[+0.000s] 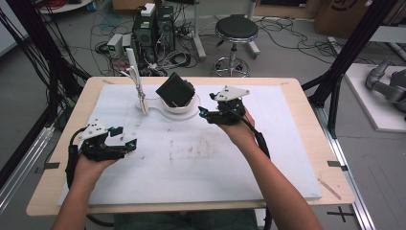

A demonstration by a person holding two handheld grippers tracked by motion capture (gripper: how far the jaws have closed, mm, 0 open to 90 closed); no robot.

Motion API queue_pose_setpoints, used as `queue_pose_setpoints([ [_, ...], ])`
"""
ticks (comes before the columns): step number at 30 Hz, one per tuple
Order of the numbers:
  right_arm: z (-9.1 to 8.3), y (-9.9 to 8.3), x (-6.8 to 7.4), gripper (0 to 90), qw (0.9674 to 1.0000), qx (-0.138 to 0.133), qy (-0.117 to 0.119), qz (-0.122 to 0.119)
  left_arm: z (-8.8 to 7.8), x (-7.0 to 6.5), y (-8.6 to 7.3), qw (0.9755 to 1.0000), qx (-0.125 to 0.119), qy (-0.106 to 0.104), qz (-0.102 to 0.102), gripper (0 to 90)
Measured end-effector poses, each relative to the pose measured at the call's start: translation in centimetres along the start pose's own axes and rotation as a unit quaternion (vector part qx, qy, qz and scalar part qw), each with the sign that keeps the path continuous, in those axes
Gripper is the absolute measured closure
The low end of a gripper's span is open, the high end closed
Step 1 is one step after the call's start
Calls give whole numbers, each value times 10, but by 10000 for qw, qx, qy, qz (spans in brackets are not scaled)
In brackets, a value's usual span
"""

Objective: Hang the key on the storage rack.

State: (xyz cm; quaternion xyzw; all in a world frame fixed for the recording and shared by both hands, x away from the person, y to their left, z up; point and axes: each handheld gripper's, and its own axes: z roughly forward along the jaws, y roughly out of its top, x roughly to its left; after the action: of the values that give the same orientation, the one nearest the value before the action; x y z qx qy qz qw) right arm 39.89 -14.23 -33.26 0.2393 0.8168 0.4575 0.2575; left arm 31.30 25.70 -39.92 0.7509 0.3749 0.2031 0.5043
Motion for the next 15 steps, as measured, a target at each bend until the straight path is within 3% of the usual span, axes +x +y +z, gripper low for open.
queue_pose_setpoints([
  [15,-46,-65,-8,259,9981,78,-192,574,6,-2,3,9999,-62,-94,126,230],
])
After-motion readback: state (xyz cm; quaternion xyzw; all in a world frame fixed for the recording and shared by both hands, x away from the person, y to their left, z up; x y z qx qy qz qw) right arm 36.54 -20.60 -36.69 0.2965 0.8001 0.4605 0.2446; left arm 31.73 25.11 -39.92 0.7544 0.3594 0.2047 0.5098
